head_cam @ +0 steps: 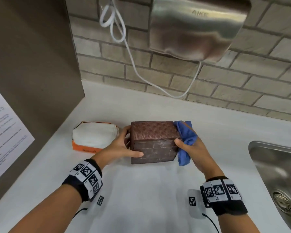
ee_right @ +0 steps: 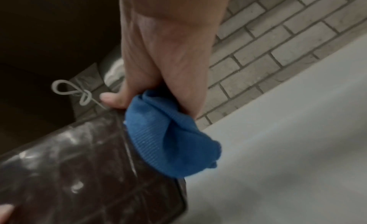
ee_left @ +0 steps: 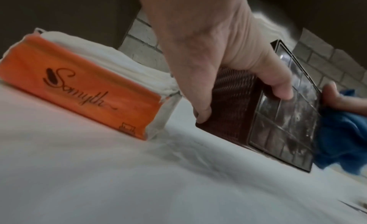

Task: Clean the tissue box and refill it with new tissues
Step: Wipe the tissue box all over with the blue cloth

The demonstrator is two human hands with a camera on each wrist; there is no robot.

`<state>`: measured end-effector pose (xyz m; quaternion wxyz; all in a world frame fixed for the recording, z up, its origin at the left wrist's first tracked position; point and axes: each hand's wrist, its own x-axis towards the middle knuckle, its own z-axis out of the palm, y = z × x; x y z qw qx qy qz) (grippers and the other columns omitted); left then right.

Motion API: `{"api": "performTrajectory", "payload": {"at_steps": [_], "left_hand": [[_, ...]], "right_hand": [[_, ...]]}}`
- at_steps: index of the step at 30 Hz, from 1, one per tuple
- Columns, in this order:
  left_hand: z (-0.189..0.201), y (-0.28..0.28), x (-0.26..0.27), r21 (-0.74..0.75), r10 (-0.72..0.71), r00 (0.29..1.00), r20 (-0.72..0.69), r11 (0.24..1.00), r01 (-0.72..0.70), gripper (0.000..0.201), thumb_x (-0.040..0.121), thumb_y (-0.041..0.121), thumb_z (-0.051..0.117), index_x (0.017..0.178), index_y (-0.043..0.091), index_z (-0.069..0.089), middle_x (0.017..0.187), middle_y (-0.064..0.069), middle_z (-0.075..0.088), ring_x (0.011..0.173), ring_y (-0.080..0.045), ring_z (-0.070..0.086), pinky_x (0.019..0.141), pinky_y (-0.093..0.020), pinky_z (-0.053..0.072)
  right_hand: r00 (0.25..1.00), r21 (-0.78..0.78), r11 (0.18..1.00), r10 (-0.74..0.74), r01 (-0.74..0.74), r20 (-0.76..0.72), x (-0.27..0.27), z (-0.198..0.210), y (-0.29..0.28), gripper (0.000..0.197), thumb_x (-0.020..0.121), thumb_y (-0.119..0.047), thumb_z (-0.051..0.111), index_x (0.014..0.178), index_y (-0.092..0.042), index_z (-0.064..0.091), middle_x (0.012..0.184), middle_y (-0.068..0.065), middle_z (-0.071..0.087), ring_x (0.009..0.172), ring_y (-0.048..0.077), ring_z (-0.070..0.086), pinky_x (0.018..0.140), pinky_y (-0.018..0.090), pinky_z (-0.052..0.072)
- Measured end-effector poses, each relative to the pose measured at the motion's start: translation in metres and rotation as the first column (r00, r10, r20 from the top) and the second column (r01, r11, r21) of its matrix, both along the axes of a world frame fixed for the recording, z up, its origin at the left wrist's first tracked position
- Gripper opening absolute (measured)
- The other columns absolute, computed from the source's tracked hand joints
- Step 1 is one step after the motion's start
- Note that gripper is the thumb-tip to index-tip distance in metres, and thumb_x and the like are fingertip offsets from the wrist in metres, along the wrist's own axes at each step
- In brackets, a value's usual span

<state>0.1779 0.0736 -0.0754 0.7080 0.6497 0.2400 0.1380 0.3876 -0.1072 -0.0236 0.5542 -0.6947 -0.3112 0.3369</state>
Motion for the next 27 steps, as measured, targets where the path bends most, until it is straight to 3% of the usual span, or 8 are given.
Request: {"api": "performTrajectory", "payload": {"at_steps": [4,8,12,17,20,22,25,27], "left_hand": [[-0.011,0.003,0.003,0.044,0.020,1.000,-0.021,0.999,-0.019,0.109,0.048,0.016,0.093,0.135,0.042,0.033,0.139,0.005,0.049,0.129,-0.005,0.050,0.101,-0.025,0.049],[-0.019,0.000,0.008,0.087,0.026,0.999,-0.044,0.996,-0.022,0.118,0.045,0.022,0.095,0.142,0.032,0.031,0.141,0.002,0.049,0.131,-0.011,0.050,0.106,-0.036,0.047],[-0.024,0.001,0.008,0.180,0.027,0.994,-0.101,0.984,-0.008,0.100,0.056,0.019,0.094,0.140,0.012,0.039,0.129,0.000,0.060,0.125,-0.017,0.057,0.101,-0.032,0.051],[-0.026,-0.001,0.008,0.117,0.050,0.996,-0.076,0.992,-0.041,0.098,0.067,-0.010,0.083,0.143,0.020,0.031,0.130,0.010,0.052,0.119,0.000,0.054,0.080,-0.007,0.050],[-0.027,-0.002,0.010,0.056,0.051,0.998,-0.048,0.997,-0.048,0.110,0.064,-0.008,0.085,0.148,0.028,0.024,0.139,0.006,0.047,0.128,-0.004,0.049,0.084,-0.009,0.051],[-0.033,-0.003,0.012,0.094,0.062,0.997,-0.050,0.994,-0.057,0.111,0.063,-0.004,0.088,0.146,0.032,0.025,0.137,0.010,0.048,0.127,-0.001,0.049,0.086,-0.008,0.049],[-0.036,-0.002,0.014,0.140,0.084,0.994,-0.075,0.987,-0.073,0.098,0.062,-0.003,0.088,0.139,0.028,0.035,0.127,0.011,0.054,0.120,-0.001,0.054,0.090,-0.013,0.049],[-0.038,0.000,0.015,0.232,0.115,0.985,-0.130,0.969,-0.083,0.045,0.070,-0.001,0.080,0.105,0.014,0.056,0.100,0.002,0.061,0.105,-0.017,0.061,0.087,-0.022,0.047]], "right_hand": [[0.967,0.111,0.991,-0.098,0.074,0.234,-0.021,0.020,0.014,0.036,0.090,-0.050,0.057,0.122,-0.062,0.046,0.113,0.006,0.069,0.097,0.029,0.068,0.088,0.045,0.055],[0.863,-0.015,0.997,0.074,-0.076,0.499,-0.051,0.014,0.043,0.038,0.096,-0.054,0.039,0.130,-0.045,0.053,0.129,0.000,0.063,0.124,0.023,0.053,0.107,0.045,0.040],[0.540,-0.441,0.897,0.387,-0.032,0.748,-0.094,-0.005,0.068,0.061,0.084,-0.073,0.019,0.136,-0.050,0.042,0.146,-0.009,0.046,0.147,0.026,0.015,0.115,0.061,0.003],[0.384,-0.387,0.922,0.344,0.036,0.857,-0.075,-0.015,0.067,0.050,0.094,-0.057,0.019,0.137,-0.046,0.042,0.143,-0.008,0.050,0.141,0.022,0.031,0.111,0.055,0.022],[0.685,-0.384,0.916,0.207,0.116,0.699,-0.029,-0.019,0.057,0.041,0.101,-0.045,0.028,0.139,-0.044,0.041,0.147,-0.008,0.044,0.142,0.019,0.028,0.112,0.041,0.029],[0.743,-0.404,0.897,0.148,0.177,0.653,-0.020,-0.024,0.060,0.042,0.100,-0.044,0.028,0.140,-0.042,0.041,0.149,-0.008,0.041,0.144,0.022,0.026,0.113,0.040,0.031],[0.501,-0.362,0.896,0.197,0.257,0.843,-0.067,-0.021,0.076,0.035,0.094,-0.040,0.036,0.117,-0.034,0.062,0.123,0.002,0.063,0.126,0.031,0.047,0.104,0.051,0.036],[0.401,-0.245,0.960,0.174,0.135,0.900,-0.108,-0.026,0.084,0.033,0.088,-0.040,0.043,0.100,-0.029,0.071,0.108,0.003,0.070,0.114,0.031,0.057,0.102,0.053,0.039]]}}
